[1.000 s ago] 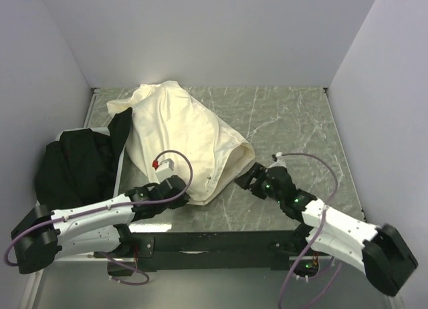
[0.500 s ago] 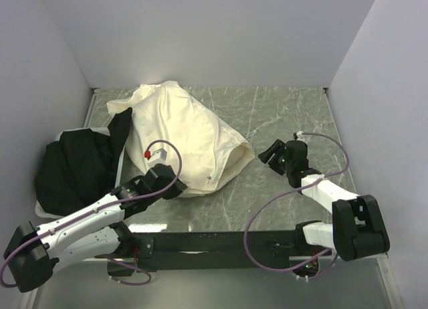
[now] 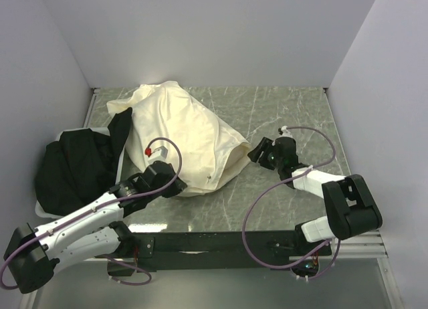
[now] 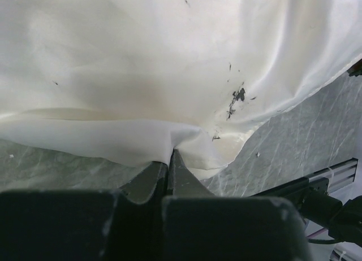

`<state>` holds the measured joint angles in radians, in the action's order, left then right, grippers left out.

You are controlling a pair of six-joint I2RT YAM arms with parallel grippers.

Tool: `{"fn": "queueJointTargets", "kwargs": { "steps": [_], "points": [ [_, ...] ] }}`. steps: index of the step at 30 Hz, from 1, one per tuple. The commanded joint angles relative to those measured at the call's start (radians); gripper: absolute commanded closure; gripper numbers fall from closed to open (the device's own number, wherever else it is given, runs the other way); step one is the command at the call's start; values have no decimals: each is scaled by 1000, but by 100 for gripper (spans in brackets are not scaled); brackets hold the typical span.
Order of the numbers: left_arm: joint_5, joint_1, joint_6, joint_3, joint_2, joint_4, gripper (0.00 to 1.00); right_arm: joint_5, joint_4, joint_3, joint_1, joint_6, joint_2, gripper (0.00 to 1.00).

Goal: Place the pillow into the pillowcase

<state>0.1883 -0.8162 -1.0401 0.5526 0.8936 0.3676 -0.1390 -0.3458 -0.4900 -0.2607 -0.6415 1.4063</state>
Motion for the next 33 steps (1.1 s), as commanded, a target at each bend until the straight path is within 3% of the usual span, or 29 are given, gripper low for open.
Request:
{"fn": "queueJointTargets", "kwargs": {
  "steps": [1,6,12,14,15,17,18,20,25,29,33],
  "points": [
    [3,11,29,66,-16,4,99,56,-48,-100,-9,65,34,35],
    [3,12,38,89,-21,30,99,44,-41,-199,-11,94,108,36],
    [17,12,58,139,-30,88,99,21,-38,-249,-25,94,161,46],
    [23,12,67,167,-35,112,99,19,-22,-260,-25,92,155,61],
    [23,12,72,193,-35,122,99,15,-16,-266,-26,95,142,75],
    [39,12,92,233,-36,149,99,6,46,-303,-26,92,126,92],
    [49,12,103,286,-36,183,99,16,88,-318,-23,86,96,100],
    [95,12,142,361,-33,234,99,36,202,-366,1,56,51,100],
    [215,14,247,761,46,391,99,-51,442,-545,122,-46,-173,100],
    [276,14,359,1076,149,410,99,-73,657,-882,201,-127,-245,100],
    [361,14,457,1395,243,376,99,-114,741,-1149,244,-213,-219,100]
  ]
}}
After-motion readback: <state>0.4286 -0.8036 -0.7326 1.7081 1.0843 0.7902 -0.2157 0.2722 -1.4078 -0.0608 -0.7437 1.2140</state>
